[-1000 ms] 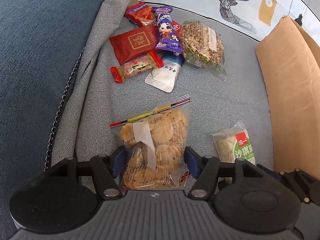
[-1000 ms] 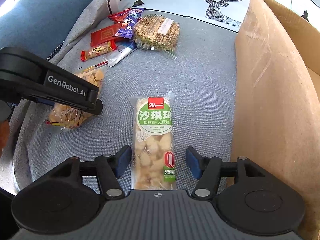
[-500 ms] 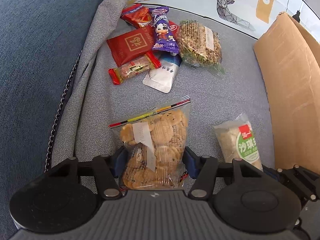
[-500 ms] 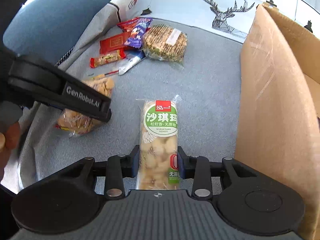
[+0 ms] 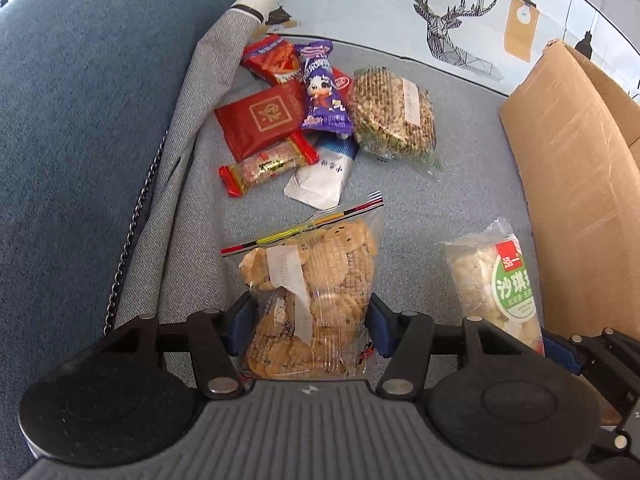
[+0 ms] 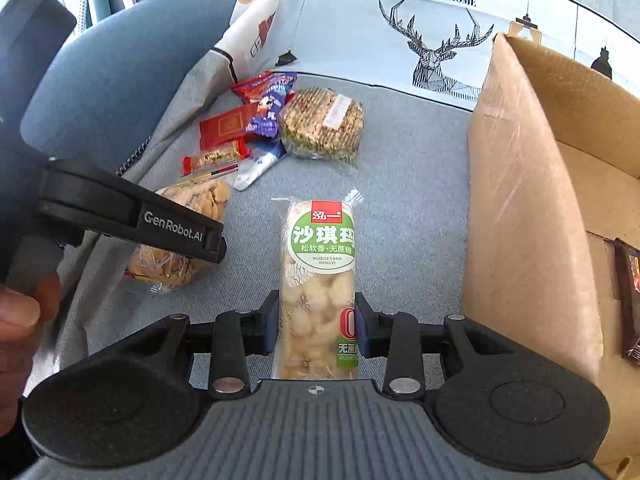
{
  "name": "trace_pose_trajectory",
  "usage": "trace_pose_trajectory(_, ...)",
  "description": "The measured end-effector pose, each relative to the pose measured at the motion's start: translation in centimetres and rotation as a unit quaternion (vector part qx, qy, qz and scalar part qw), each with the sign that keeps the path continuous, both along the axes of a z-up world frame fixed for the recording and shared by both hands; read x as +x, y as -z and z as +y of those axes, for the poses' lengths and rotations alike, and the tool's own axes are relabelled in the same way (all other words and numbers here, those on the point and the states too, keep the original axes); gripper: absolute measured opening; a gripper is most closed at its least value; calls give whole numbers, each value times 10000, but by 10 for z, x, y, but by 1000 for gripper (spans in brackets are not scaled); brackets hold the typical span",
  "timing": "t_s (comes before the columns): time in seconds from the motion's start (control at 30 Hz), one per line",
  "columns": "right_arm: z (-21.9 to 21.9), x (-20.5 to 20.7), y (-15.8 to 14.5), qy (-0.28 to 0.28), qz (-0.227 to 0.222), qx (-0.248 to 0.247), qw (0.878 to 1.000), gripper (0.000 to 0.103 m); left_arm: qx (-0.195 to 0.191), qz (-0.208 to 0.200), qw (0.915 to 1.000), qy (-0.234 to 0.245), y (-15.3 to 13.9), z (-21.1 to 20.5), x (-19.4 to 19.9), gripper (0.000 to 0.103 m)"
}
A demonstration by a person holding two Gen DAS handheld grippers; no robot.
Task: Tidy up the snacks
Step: 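Lift the cookie bag with the left gripper while the right gripper carries the sachima bag toward the box, then carry the cookie bag in the left gripper while the right gripper holds the sachima bag over the box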
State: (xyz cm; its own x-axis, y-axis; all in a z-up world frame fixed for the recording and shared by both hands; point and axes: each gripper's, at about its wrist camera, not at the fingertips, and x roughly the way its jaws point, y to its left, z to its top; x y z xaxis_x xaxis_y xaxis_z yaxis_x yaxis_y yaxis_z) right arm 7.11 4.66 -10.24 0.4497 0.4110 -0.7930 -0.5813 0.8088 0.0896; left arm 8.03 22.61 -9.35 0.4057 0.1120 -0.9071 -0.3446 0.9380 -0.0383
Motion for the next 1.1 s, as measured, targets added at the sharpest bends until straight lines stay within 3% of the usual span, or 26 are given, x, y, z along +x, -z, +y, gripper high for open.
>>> trace_pose_trajectory(0.37,-11,-1,-19,102,-357,318,9988,38,245,-447,9987,6,-15,0,1,62)
trace_pose_trajectory(0.7,-20,-7,-47,46,-1082,722,9915,38,339,-1114,9932,-82,-35,-1,-2,62)
trace_pose_trajectory(1.1,-53,-6,-82,145,-1485,1048,9832,38,426,-1447,9884,189,-55,-26,5,62)
